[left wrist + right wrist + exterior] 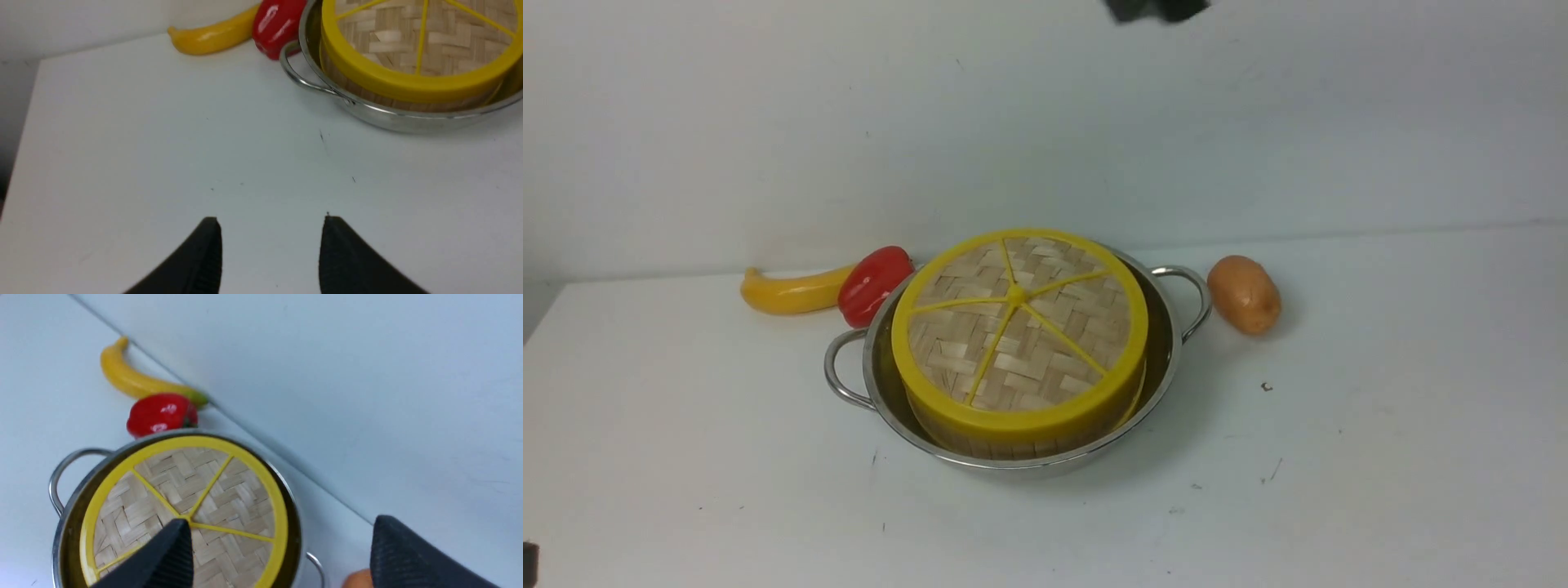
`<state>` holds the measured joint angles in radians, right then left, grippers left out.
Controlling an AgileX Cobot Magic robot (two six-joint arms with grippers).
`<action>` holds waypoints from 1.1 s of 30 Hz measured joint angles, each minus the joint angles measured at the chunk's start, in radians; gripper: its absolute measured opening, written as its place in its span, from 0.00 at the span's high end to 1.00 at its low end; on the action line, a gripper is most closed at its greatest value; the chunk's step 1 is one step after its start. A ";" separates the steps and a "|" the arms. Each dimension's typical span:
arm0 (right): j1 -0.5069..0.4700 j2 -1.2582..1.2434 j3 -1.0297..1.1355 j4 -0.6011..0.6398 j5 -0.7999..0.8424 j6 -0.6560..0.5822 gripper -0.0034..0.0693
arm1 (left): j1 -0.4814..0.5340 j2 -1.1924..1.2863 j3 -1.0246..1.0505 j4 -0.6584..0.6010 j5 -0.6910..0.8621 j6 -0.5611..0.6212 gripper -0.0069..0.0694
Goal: Place the steamer in the pot on the white table, and put the lid on the steamer.
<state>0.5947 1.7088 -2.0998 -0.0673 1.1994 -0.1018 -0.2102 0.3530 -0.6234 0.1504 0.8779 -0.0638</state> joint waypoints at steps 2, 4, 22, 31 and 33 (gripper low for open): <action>-0.018 -0.211 0.150 -0.026 0.002 0.023 0.36 | 0.000 0.000 0.000 0.026 -0.034 0.001 0.50; -0.027 -0.380 0.310 -0.039 -0.005 0.049 0.52 | 0.000 0.000 0.001 0.048 -0.079 0.008 0.51; -0.028 -1.205 1.715 -0.065 -0.924 0.263 0.96 | 0.000 -0.288 0.240 -0.004 -0.454 0.044 0.93; -0.028 -1.206 1.715 -0.065 -0.962 0.272 0.94 | 0.000 -0.294 0.240 0.005 -0.454 0.044 0.90; -0.028 -1.206 1.715 -0.065 -0.965 0.272 0.92 | 0.000 -0.294 0.240 0.005 -0.454 0.044 0.89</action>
<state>0.5670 0.5025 -0.3852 -0.1319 0.2348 0.1699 -0.2102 0.0591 -0.3839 0.1549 0.4237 -0.0194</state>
